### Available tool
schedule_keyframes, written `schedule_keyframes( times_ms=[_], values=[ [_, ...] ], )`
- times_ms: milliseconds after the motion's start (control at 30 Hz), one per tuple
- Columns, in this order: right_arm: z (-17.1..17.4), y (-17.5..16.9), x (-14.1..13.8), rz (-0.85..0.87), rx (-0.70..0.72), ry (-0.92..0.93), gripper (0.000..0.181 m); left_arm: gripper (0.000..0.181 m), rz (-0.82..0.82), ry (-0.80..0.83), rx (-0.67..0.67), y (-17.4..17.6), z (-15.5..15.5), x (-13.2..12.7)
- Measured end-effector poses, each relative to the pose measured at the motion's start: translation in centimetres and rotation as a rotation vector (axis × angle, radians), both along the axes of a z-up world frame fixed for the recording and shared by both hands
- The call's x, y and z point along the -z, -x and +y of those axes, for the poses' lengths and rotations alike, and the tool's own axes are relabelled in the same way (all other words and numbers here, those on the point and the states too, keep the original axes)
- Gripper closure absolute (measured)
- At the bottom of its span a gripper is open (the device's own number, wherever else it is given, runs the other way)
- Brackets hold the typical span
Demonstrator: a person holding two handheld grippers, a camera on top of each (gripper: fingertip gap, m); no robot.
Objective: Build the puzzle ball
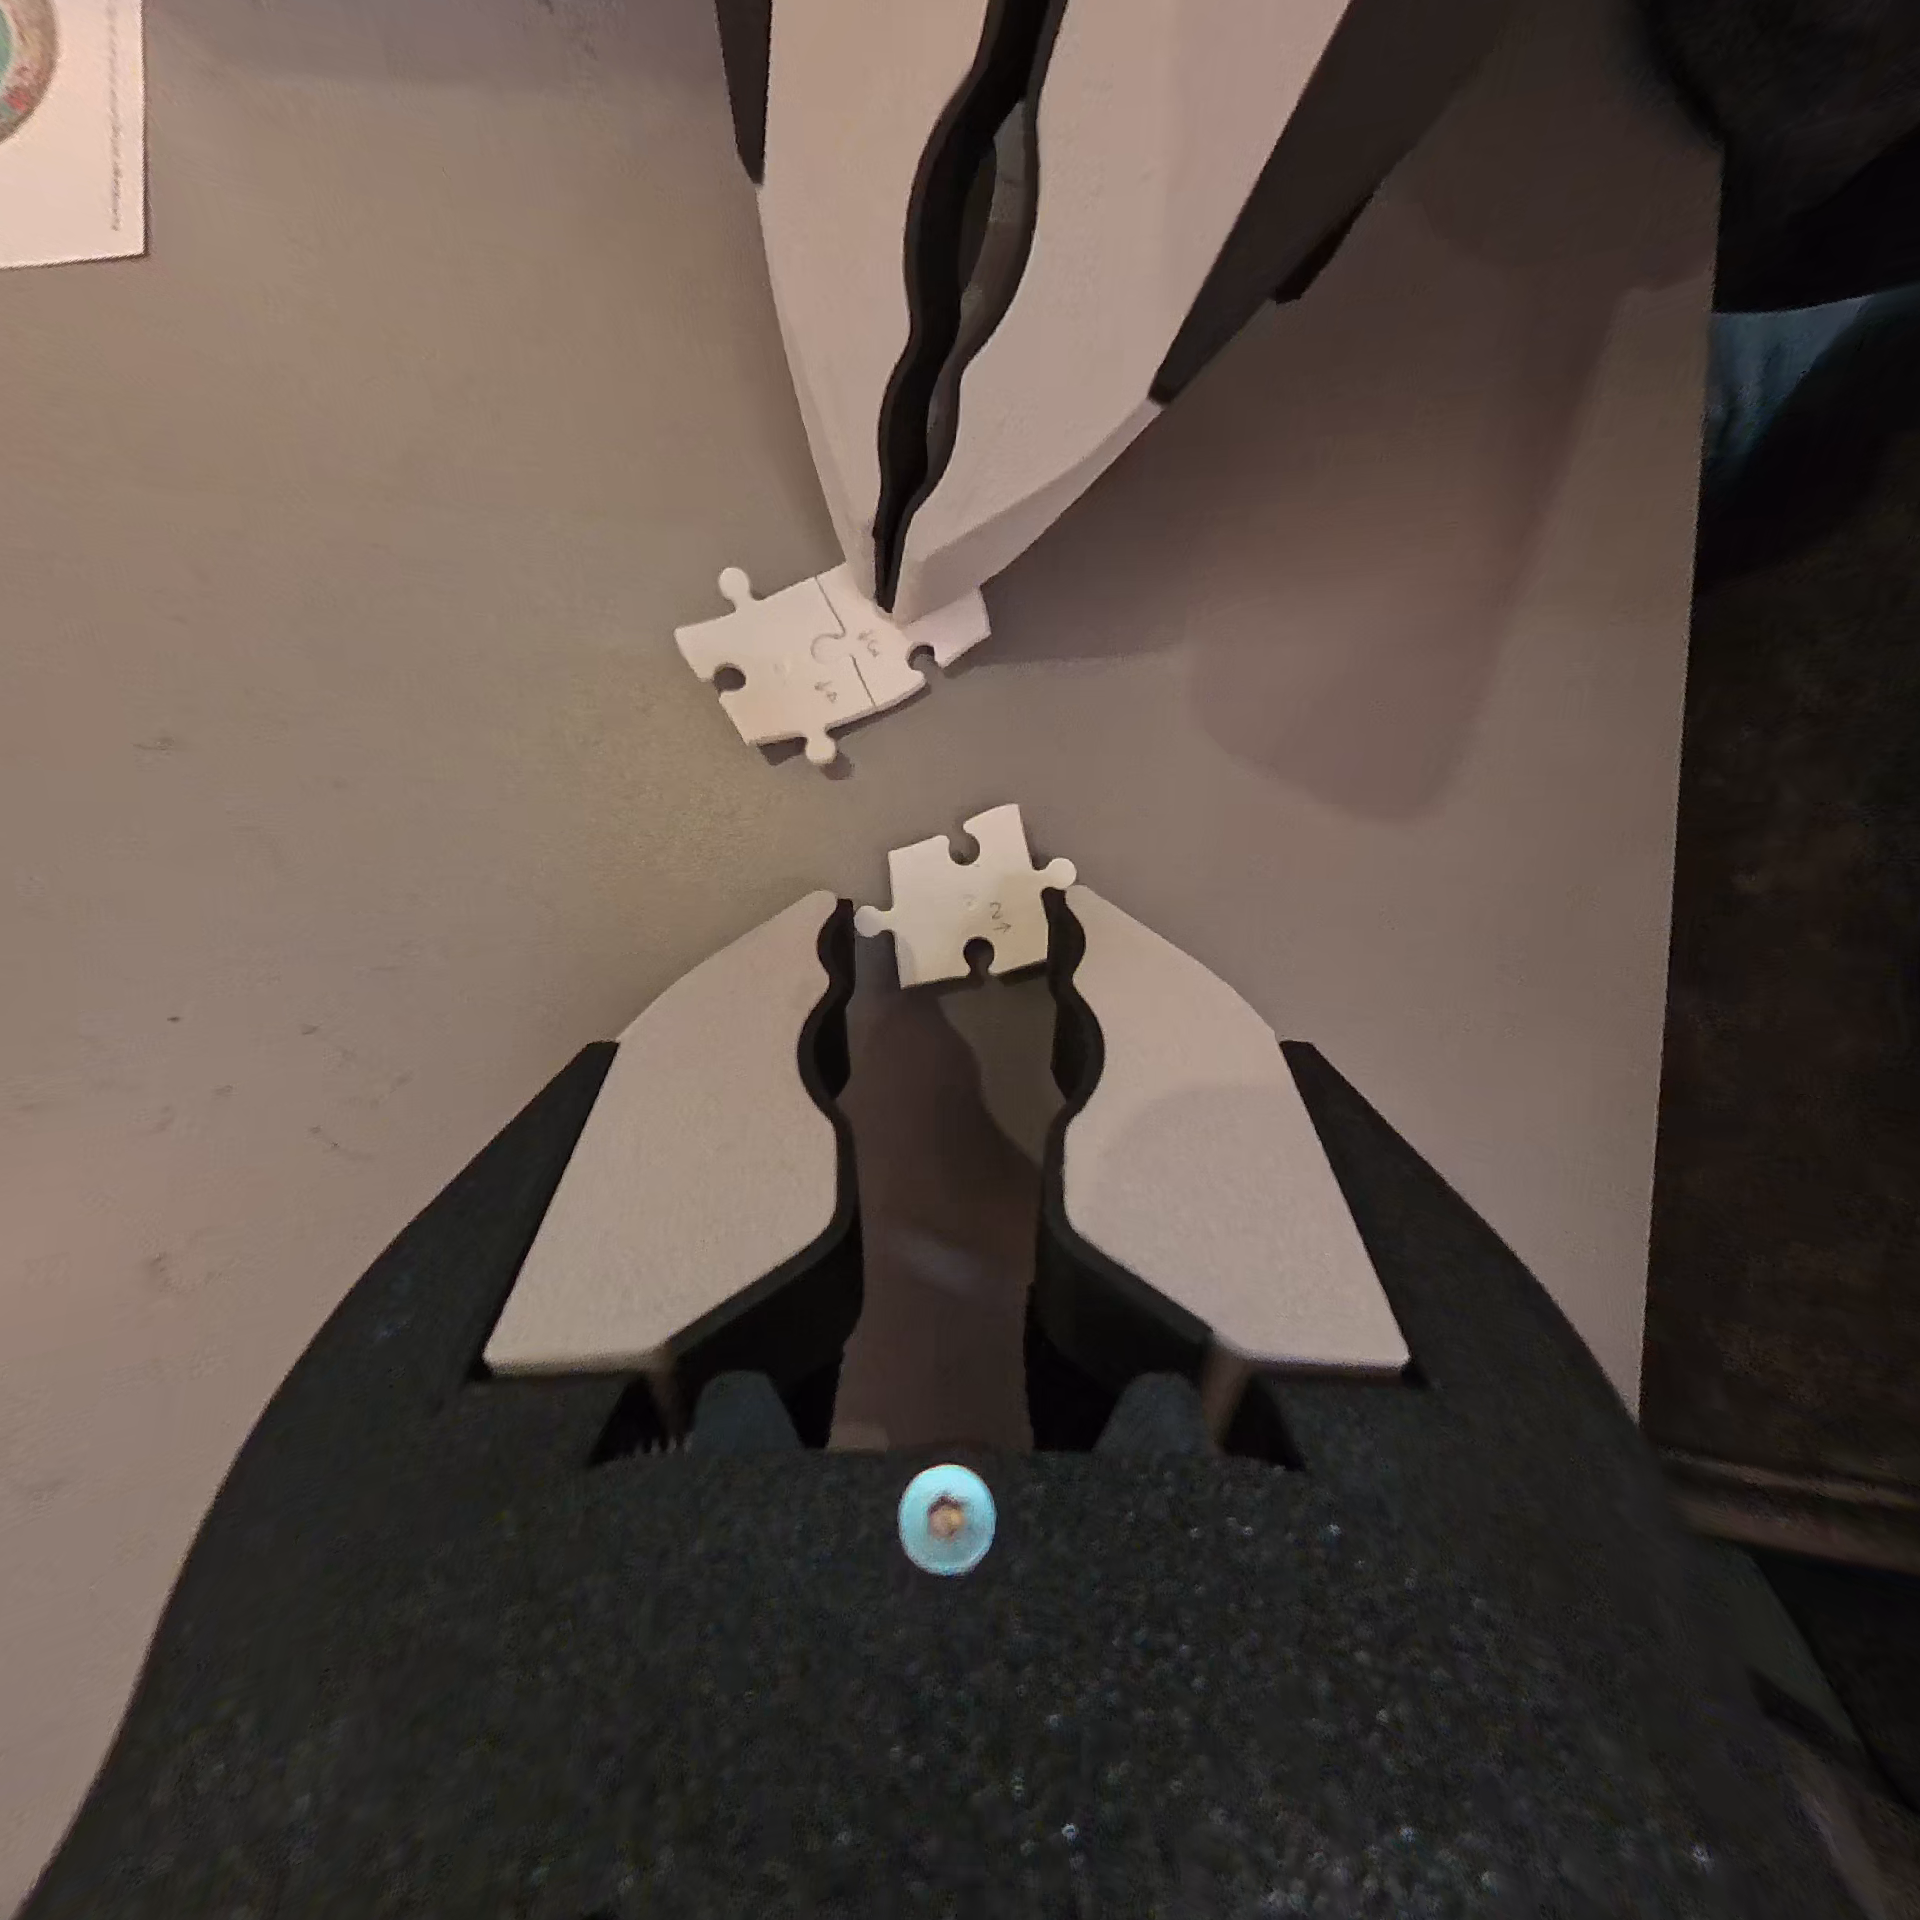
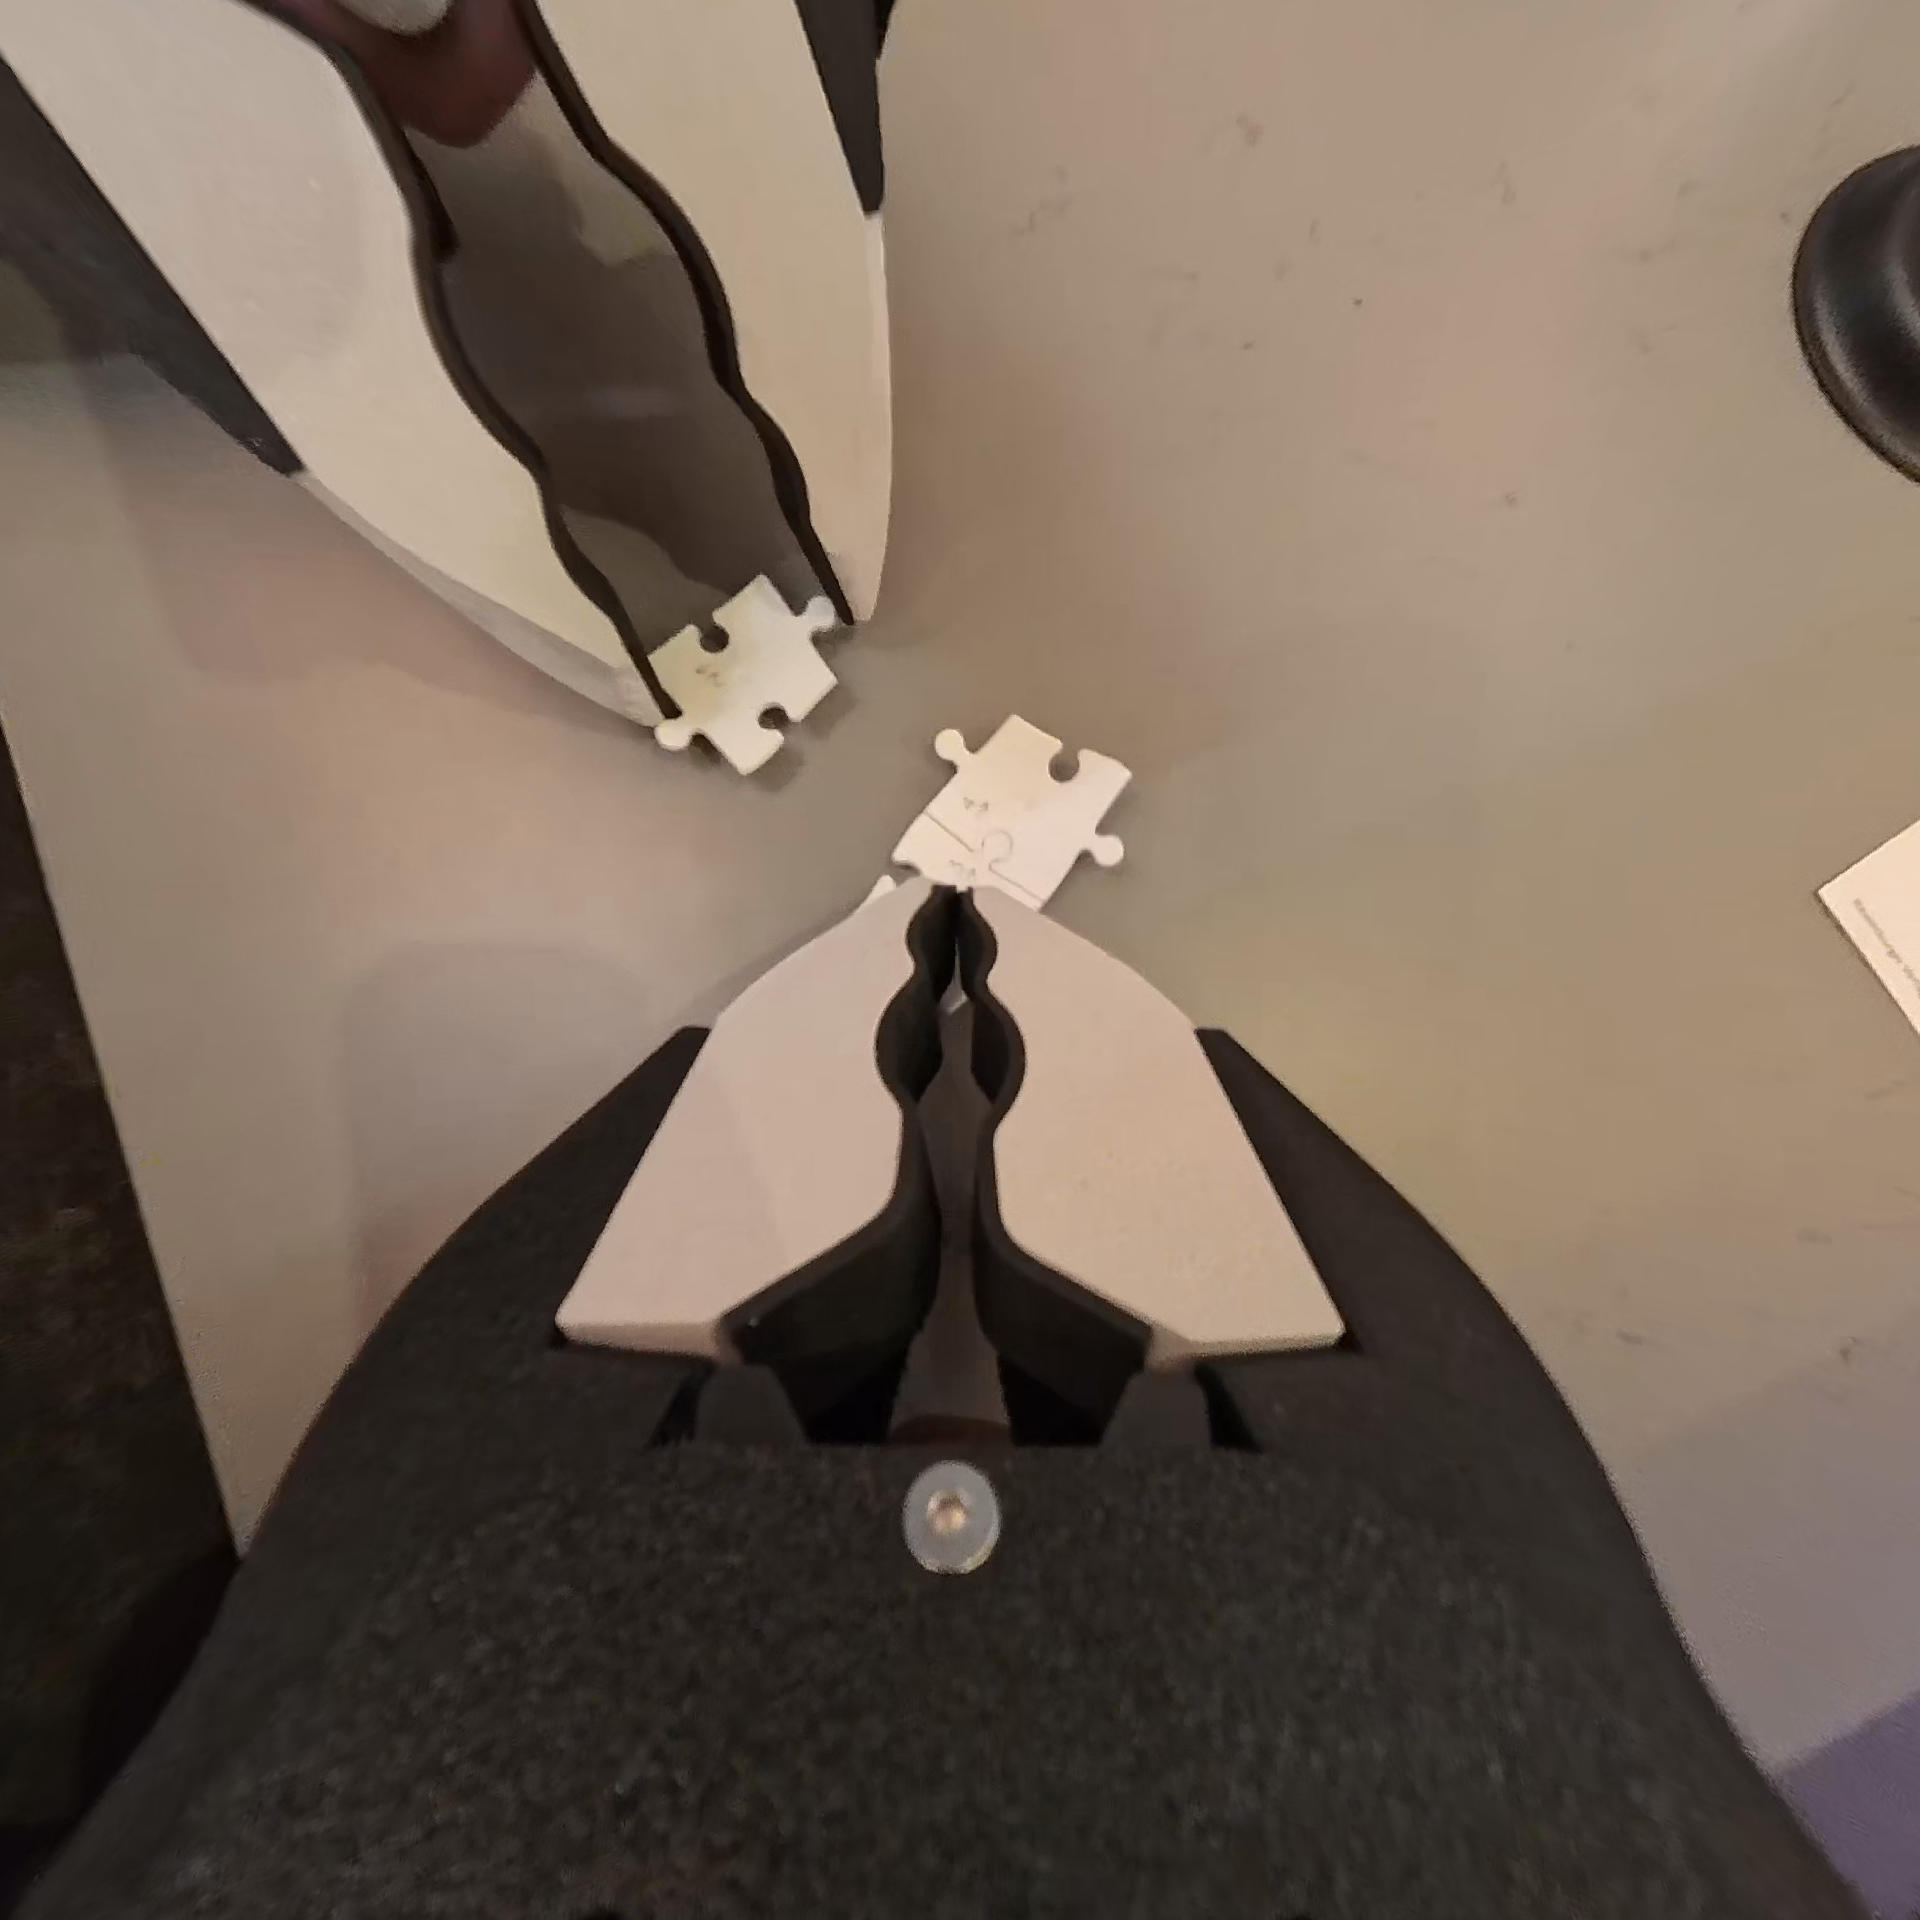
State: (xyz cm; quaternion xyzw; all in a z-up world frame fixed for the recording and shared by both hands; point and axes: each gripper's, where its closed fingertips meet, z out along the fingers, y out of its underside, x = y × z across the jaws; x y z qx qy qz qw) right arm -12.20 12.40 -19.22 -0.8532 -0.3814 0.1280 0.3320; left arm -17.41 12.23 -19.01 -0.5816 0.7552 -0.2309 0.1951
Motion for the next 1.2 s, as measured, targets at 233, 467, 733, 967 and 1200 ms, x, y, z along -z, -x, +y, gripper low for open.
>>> schedule_keyframes(
  times_ms=[233, 467, 733, 967, 1200],
  values=[
    [0.0, 0.1, 0.2, -0.009, -0.004, -0.004, 0.181, 0.146, -0.018, -0.015, -0.013, -0.2, 0.2, -0.1],
    [0.1, 0.0, 0.2, -0.012, 0.003, -0.005, 0.181, 0.146, -0.066, -0.045, -0.171, -0.9, 2.5, -0.8],
    [0.0, 0.4, 0.2, -0.014, 0.004, 0.0, 0.181, 0.146, -0.072, -0.019, -0.244, -1.1, 1.9, -1.0],
    [-0.1, 0.6, 0.2, -0.015, 0.0, 0.002, 0.181, 0.146, -0.06, -0.046, -0.218, -1.3, 0.8, -0.8],
    [-0.1, 0.5, 0.2, -0.011, 0.003, 0.005, 0.181, 0.146, -0.05, -0.005, -0.198, -1.5, 0.1, -0.4]
  ],
)
